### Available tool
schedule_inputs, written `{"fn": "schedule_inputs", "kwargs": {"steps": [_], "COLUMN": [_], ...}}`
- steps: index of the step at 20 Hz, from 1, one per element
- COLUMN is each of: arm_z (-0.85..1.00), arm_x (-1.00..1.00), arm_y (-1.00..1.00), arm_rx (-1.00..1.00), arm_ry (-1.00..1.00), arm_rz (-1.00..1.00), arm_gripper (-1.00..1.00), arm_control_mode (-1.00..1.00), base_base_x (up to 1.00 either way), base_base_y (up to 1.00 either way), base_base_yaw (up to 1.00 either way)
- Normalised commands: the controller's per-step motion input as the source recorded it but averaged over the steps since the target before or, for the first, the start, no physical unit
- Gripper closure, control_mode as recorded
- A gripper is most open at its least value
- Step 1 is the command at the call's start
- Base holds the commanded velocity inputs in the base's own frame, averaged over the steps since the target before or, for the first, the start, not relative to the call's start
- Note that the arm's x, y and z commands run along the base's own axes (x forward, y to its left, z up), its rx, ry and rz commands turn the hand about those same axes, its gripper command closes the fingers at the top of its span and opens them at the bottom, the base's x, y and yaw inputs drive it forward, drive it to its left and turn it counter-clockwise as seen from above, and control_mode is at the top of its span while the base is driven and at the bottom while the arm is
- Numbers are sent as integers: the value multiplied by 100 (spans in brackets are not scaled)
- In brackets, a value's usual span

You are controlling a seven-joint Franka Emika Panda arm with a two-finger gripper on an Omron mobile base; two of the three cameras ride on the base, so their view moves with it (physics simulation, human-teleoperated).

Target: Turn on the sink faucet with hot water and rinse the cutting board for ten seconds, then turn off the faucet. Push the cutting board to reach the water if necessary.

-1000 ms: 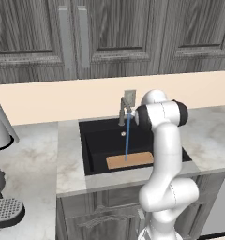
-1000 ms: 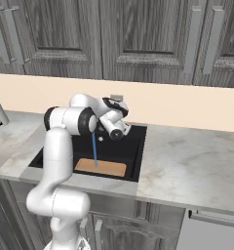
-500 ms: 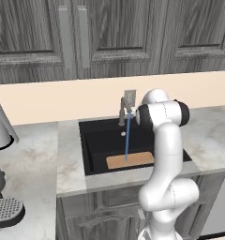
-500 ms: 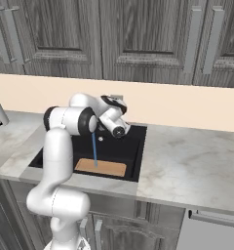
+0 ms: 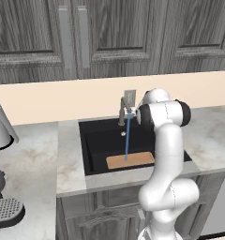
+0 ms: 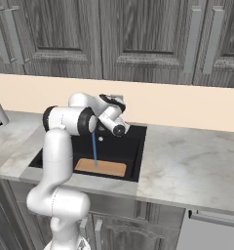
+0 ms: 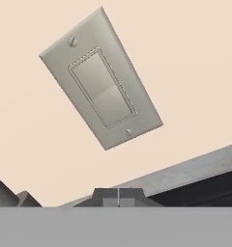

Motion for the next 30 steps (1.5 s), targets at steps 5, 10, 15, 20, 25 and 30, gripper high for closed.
{"fn": "schedule_inputs", "kwargs": {"steps": [5,10,15,20,25,30], "arm_z": [0,0,3,5,0,0], "arm_x": [-83,-95,-100,-99,-48,-1], "arm_y": [-74,-77,-77,-84,-53,0], "arm_rx": [0,0,0,0,0,0], "arm_ry": [2,0,0,0,0,0], "arm_rz": [3,2,0,0,0,0], "arm_gripper": [100,100,100,100,100,100], "arm_control_mode": [-100,-100,-100,-100,-100,-100], "base_base_x": [0,0,0,0,0,0], "base_base_y": [0,0,0,0,0,0], "base_base_yaw": [0,0,0,0,0,0]}}
